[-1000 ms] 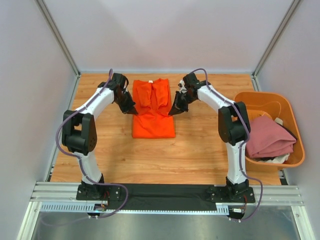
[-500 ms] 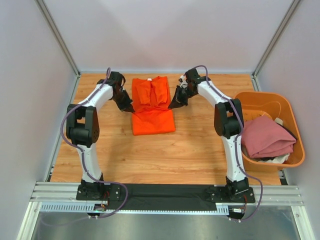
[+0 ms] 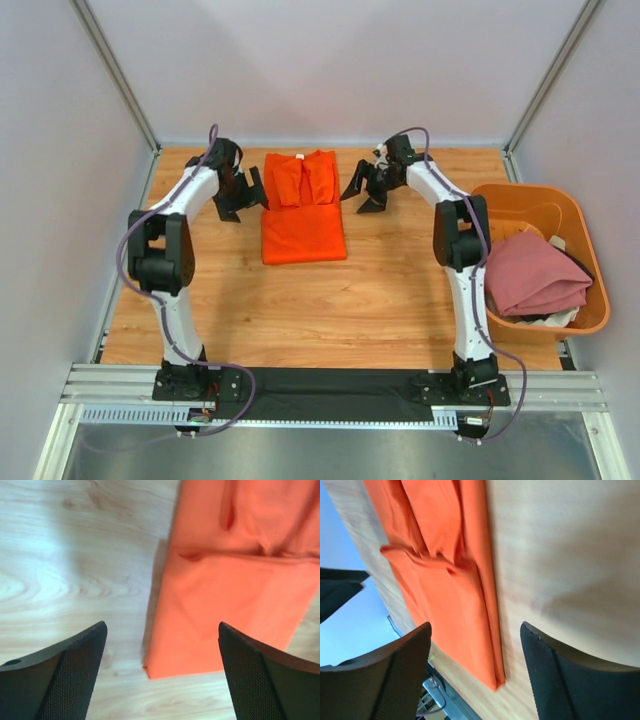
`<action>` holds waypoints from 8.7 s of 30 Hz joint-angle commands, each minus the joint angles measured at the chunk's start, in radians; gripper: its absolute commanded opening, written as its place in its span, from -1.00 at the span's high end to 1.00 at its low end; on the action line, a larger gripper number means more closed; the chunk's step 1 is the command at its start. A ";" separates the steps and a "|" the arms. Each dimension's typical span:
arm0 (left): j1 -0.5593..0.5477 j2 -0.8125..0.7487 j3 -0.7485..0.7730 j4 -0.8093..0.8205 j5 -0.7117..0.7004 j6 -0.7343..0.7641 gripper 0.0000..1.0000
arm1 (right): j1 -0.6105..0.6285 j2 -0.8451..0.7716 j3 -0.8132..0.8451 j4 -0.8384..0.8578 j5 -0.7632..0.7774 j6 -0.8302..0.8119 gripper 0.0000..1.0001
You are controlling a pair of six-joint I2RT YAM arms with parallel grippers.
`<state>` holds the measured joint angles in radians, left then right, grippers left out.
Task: Fold and stack the t-shirts
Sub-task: Fold the tshirt
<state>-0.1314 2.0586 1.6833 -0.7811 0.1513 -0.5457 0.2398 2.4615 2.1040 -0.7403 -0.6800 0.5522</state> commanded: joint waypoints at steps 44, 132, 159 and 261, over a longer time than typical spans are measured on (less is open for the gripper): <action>-0.148 -0.934 -0.966 0.019 0.223 -0.119 -0.69 | 0.185 -0.831 -1.193 0.029 0.134 -0.181 0.04; -0.237 -0.491 -0.681 0.518 0.399 -0.213 0.69 | 0.182 -0.478 -0.622 0.145 -0.059 0.006 0.46; -0.240 -0.641 -0.796 0.394 0.438 -0.084 0.49 | 0.232 -0.670 -0.771 -0.010 0.107 -0.086 0.50; -0.330 -1.046 -1.178 0.369 0.218 -0.417 -0.22 | 0.073 -1.134 -1.433 0.227 0.148 0.082 -0.35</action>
<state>-0.4549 1.0725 0.5476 -0.5777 0.3504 -0.7841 0.3077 1.3823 0.7486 -0.7296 -0.4526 0.4889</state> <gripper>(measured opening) 0.608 0.689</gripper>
